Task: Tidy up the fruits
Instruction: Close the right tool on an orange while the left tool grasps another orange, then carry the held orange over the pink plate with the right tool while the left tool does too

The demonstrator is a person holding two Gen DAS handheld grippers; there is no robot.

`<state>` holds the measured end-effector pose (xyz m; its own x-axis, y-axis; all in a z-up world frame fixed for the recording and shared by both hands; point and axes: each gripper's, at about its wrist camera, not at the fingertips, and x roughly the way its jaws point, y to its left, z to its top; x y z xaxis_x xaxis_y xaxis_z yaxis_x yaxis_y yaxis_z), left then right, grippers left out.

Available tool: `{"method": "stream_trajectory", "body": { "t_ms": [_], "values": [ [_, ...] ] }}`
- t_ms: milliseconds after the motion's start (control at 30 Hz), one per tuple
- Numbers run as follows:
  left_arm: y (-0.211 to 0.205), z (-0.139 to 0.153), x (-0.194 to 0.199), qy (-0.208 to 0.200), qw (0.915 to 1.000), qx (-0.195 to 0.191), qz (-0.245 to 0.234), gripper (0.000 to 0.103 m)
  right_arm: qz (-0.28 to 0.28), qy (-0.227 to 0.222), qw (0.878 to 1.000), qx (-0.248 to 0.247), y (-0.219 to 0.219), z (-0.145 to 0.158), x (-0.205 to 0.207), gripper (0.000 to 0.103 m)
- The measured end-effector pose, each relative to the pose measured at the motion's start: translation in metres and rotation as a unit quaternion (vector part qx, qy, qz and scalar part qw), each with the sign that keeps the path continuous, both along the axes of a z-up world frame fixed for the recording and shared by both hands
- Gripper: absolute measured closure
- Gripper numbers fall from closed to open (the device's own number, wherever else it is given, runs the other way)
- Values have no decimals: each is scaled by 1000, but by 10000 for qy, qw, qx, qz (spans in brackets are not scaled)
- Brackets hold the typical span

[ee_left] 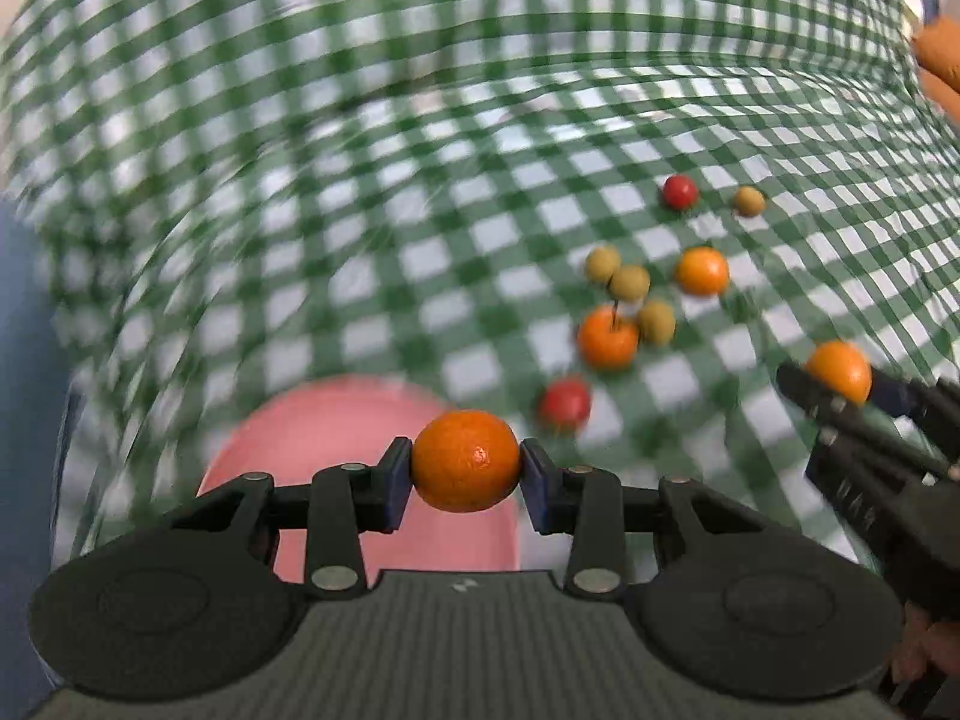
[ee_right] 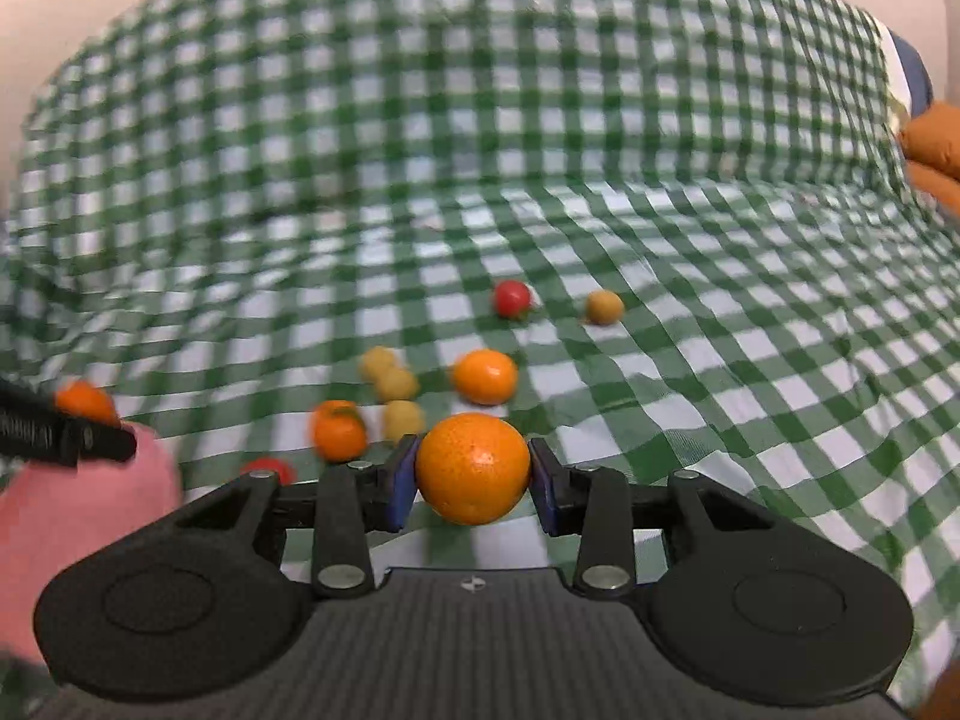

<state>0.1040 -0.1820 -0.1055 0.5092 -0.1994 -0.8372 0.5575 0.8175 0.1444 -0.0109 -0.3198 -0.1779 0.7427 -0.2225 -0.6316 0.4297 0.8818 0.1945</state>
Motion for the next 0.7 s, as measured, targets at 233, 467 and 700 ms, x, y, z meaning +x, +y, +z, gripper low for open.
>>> {"method": "stream_trajectory", "body": {
  "t_ms": [233, 467, 700],
  "values": [
    [83, 31, -60, -118, 9992, -8, 390, 60, 885, -225, 9958, 75, 62, 58, -50, 63],
    [148, 65, -110, -362, 9961, -350, 726, 60, 1579, -255, 9871, 68, 123, 105, -90, 63],
    [186, 88, -148, -605, 9915, -753, 873, 60, 1581, -474, 9857, -337, 151, 141, -123, 63]
  ]
}}
